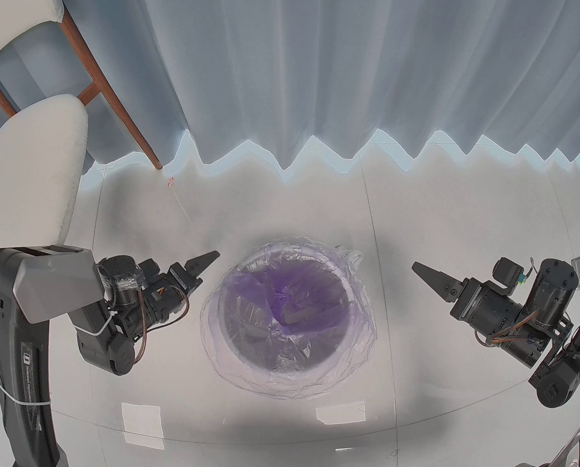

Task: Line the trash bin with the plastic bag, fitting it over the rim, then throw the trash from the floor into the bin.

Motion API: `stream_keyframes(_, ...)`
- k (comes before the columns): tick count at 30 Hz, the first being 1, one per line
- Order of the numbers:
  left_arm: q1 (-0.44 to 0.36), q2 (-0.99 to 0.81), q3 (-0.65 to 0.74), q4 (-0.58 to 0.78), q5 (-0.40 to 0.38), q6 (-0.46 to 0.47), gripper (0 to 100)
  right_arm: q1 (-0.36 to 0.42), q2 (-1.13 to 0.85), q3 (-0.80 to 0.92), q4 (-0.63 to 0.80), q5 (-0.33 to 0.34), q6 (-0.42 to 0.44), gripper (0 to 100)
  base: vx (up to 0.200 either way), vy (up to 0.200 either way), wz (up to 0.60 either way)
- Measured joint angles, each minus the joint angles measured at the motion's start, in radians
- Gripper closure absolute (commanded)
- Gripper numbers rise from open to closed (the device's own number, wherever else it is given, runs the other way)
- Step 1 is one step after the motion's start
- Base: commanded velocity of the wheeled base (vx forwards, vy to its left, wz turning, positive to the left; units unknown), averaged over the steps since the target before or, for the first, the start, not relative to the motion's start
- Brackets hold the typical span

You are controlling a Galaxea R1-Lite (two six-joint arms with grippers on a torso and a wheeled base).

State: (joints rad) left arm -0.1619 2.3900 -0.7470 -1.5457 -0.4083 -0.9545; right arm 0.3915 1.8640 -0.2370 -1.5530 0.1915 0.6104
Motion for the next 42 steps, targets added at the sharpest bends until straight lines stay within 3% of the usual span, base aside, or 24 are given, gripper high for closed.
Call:
stream_keyframes(6,-0.020,-0.106,0.012,0.000,0.126,0.129,0,-0.001,-0.003,-0.008,0.000,-0.001,-0.002,0,0.000,0.000,0.00)
stream_keyframes(13,-0.138,-0.273,0.013,0.000,0.261,0.189,0,-0.001,-0.006,-0.011,0.000,-0.001,-0.005,0,0.000,0.000,0.00)
stream_keyframes(18,-0.214,-0.397,0.057,-0.001,0.299,0.198,0,-0.001,-0.007,-0.011,0.000,-0.001,-0.006,0,0.000,0.000,0.00)
stream_keyframes(24,-0.272,-0.528,0.212,0.002,0.316,0.199,0,0.000,-0.024,-0.011,0.000,-0.003,-0.019,0,0.000,0.000,0.00)
stream_keyframes(28,-0.271,-0.618,0.264,0.002,0.321,0.109,0,0.001,-0.046,-0.009,0.000,-0.003,-0.026,0,0.000,0.000,0.00)
stream_keyframes(33,-0.242,-0.714,0.335,0.009,0.312,-0.148,0,0.016,-0.065,-0.004,0.000,-0.004,-0.034,0,0.000,0.000,0.00)
stream_keyframes(35,-0.234,-0.743,0.380,0.008,0.304,-0.211,0,0.025,-0.072,-0.002,0.000,-0.004,-0.039,0,0.000,0.000,0.00)
stream_keyframes(38,-0.223,-0.782,0.460,0.007,0.287,-0.243,0,0.036,-0.084,0.003,0.000,-0.004,-0.044,0,0.000,0.000,0.00)
stream_keyframes(42,-0.211,-0.848,0.610,0.010,0.268,-0.205,0,0.052,-0.104,0.010,0.000,-0.005,-0.050,0,0.000,0.000,0.00)
